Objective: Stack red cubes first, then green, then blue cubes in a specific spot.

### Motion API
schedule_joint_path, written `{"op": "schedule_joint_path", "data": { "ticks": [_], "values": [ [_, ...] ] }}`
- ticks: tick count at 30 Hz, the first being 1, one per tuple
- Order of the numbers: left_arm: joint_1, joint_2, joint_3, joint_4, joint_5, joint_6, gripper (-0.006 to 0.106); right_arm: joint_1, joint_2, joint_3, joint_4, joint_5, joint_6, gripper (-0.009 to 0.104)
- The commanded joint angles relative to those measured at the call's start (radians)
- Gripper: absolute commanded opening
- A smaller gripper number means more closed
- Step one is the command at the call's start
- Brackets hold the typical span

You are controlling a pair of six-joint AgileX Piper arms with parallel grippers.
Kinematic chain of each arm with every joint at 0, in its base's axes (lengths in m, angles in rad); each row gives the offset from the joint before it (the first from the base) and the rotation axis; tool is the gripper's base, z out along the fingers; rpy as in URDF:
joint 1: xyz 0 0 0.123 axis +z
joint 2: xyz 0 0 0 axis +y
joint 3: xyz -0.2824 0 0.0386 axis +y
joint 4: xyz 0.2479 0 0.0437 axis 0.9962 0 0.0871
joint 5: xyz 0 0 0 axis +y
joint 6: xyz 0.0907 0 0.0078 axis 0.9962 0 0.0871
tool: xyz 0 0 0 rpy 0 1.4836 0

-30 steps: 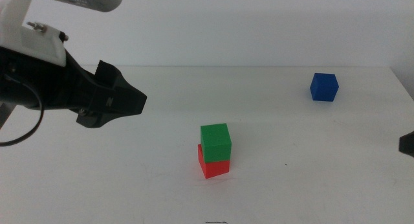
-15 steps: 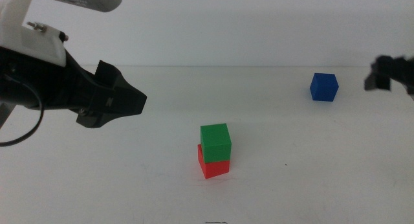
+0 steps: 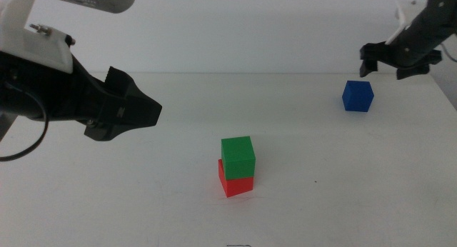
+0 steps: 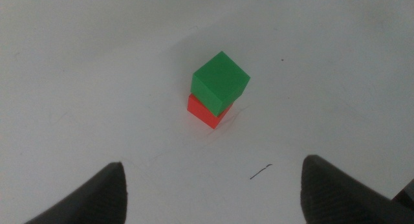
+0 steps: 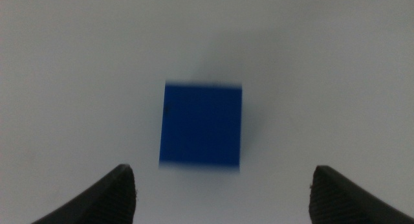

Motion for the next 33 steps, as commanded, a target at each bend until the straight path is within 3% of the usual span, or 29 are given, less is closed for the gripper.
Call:
{"op": "schedule_joint_path", "data": {
  "ticks": [1,14,16,18,20,22,23,28,33],
  "values": [
    [-0.001,-0.018,-0.028,-0.022,-0.049,-0.003,0.09,0.003,0.002,-0.111,-0.021,-0.027,-0.013,0.078],
    [-0.001,-0.018,-0.028,-0.022,-0.049,-0.003,0.09,0.024,0.204,-0.277,-0.051,-0.034,-0.003,0.075],
    [-0.001,-0.018,-0.028,-0.022,-0.049,-0.003,0.09,0.024,0.209,-0.277,-0.051,-0.03,0.016,0.068],
    [-0.001,-0.018,-0.028,-0.022,-0.049,-0.003,0.09,0.024,0.209,-0.277,-0.051,-0.025,0.027,0.055],
    [-0.001,-0.018,-0.028,-0.022,-0.049,-0.003,0.09,0.024,0.204,-0.278,-0.051,-0.005,0.026,0.034],
    [-0.001,-0.018,-0.028,-0.022,-0.049,-0.003,0.09,0.024,0.18,-0.278,-0.046,0.049,0.005,0.005],
    [-0.001,-0.018,-0.028,-0.022,-0.05,-0.003,0.09,0.024,0.166,-0.278,-0.04,0.073,-0.007,-0.002],
    [-0.001,-0.018,-0.028,-0.021,-0.049,-0.003,0.09,0.04,-0.007,-0.093,-0.041,0.124,-0.036,-0.001],
    [-0.001,-0.018,-0.028,-0.021,-0.049,-0.003,0.09,0.161,-0.351,0.29,-0.061,-0.019,0.051,-0.001]
  ]
}}
